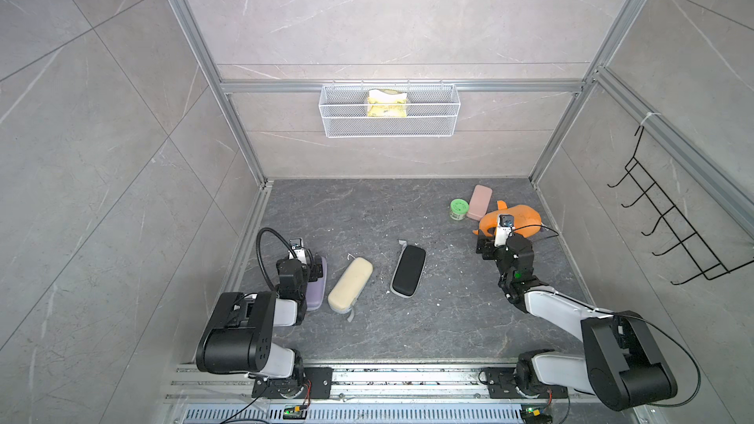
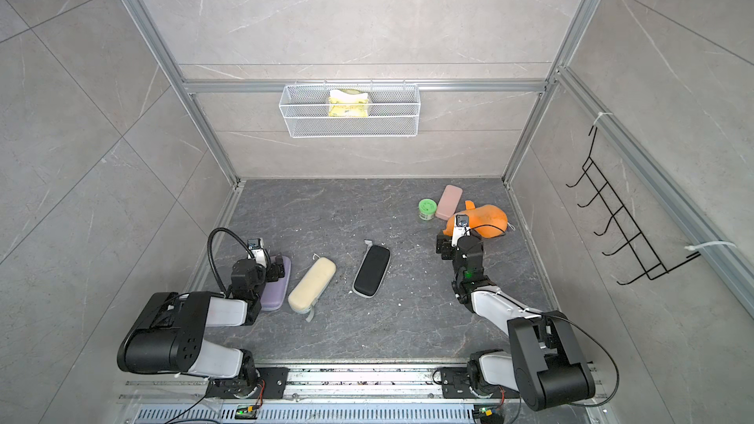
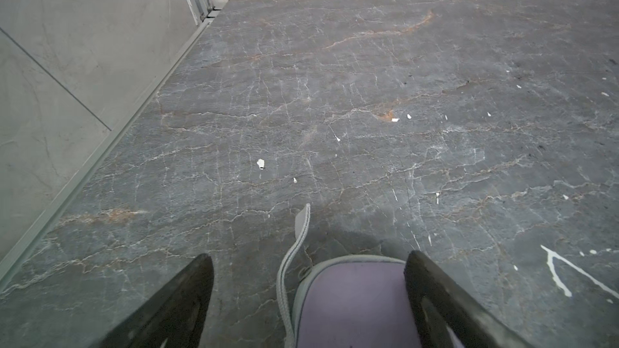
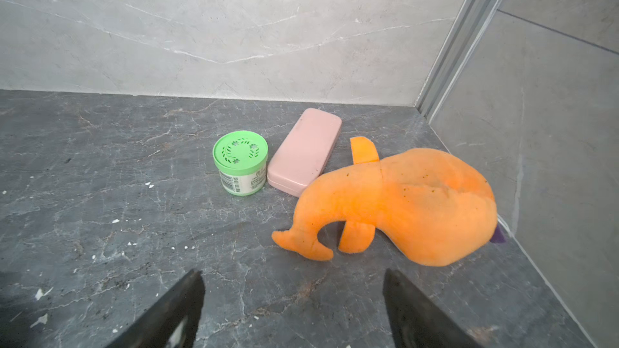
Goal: Put umbrellas into zippered umbrella sleeves
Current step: Reset both arms
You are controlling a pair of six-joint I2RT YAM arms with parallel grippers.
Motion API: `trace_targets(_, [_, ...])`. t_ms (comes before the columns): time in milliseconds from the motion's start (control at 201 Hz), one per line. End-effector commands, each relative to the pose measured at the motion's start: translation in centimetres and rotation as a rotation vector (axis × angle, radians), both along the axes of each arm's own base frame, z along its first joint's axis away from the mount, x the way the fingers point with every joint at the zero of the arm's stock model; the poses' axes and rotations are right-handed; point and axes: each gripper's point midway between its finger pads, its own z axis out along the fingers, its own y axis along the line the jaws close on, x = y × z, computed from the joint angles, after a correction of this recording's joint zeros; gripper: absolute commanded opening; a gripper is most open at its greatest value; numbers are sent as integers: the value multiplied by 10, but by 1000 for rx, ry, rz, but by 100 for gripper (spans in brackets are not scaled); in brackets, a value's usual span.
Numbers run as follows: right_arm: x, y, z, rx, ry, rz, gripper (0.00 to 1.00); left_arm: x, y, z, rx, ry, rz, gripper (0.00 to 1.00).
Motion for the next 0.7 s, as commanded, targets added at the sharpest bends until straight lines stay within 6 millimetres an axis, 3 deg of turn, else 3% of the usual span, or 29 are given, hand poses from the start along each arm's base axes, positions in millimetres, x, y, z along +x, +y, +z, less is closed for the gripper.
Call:
trace_targets(0, [-9, -2, -5, 11, 15, 0, 86, 16, 4, 31, 23, -130, 8, 93])
trace_targets(55, [-12, -11, -18, 29, 22, -39, 86, 17, 5, 30, 20, -116, 12, 93])
trace_targets(75, [-10, -12, -19, 35, 10, -46, 86, 18, 5, 30, 18, -117, 17, 99])
trace_targets(105, [-9, -15, -31, 40, 22, -57, 86, 19, 8, 30, 15, -117, 32, 100])
trace_targets(184, [-4, -10, -56, 37, 32, -27, 85, 20, 22, 27, -17, -91, 96, 100])
trace_targets(269, [-1, -3, -58, 32, 59, 17, 86, 20, 37, 26, -65, -78, 149, 100])
trace_targets(354, [1, -10, -57, 37, 41, -22, 87, 24, 39, 23, -60, -53, 155, 100])
trace_targets(368, [0, -10, -58, 37, 50, -24, 98, 24, 39, 24, -60, -53, 154, 100])
trace_targets(388, [0, -9, -59, 39, 61, -19, 100, 24, 39, 23, -61, -51, 155, 100])
trace_targets(692, [0, -10, -57, 32, 48, -23, 100, 24, 39, 24, -58, -54, 154, 100])
